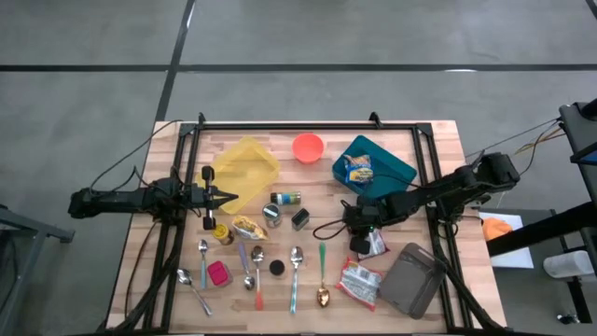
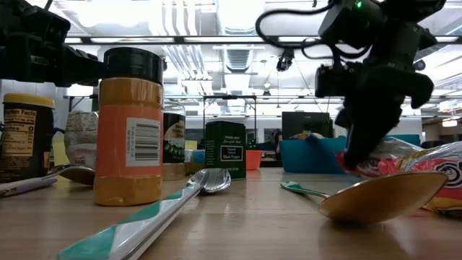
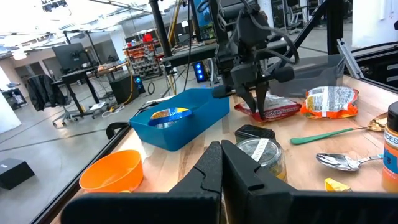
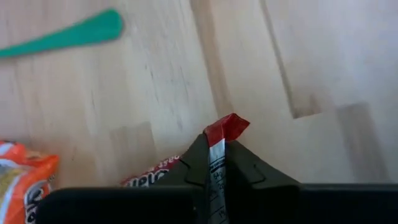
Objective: Pick & Place Food Item
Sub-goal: Put the red noodle pack into the blue bin
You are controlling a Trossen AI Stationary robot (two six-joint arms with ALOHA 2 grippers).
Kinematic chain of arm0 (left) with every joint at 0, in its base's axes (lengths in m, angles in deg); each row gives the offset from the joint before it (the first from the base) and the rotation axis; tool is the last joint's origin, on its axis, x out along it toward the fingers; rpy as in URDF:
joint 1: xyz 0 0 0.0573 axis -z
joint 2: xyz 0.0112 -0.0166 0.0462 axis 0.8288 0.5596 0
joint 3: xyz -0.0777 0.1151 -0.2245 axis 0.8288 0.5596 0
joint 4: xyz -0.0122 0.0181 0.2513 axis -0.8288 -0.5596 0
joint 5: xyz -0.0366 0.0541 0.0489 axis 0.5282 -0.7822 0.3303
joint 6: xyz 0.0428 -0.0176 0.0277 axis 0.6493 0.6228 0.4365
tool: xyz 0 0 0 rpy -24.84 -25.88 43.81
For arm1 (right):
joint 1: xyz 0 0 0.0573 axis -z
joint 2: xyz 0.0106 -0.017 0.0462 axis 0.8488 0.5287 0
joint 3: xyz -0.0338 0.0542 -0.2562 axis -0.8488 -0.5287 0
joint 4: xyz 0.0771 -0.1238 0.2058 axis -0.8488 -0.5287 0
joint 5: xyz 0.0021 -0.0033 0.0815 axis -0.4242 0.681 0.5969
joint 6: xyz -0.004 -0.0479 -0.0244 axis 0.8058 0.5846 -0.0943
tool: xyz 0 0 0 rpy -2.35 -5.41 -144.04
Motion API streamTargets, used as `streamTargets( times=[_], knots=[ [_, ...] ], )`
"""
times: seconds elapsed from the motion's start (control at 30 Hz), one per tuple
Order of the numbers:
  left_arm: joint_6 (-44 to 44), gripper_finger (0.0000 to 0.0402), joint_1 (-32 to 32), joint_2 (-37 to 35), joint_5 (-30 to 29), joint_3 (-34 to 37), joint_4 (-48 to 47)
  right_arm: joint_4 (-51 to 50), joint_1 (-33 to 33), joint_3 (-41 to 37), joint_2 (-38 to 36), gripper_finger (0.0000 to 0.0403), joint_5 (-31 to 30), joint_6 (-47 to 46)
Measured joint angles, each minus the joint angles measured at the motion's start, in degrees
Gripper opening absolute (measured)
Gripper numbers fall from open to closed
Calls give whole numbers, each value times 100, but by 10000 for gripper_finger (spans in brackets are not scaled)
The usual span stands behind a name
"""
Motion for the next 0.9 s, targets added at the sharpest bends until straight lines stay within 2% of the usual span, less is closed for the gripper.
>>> streamTargets(
  times=[0.2,0.5,0.77,0.9],
  knots=[
    [1,0,0,0,0,0,-2,13,-2,0,-600,25,-486,4],
    [1,0,0,0,0,0,-2,-165,-4,-2,-1883,26,-1542,47],
    [0,0,0,1,0,0,-2,-844,-4,-2,-2981,26,-2914,130],
    [-1,0,0,2,0,0,-2,-1289,-4,-2,-3309,26,-3834,44]
  ],
)
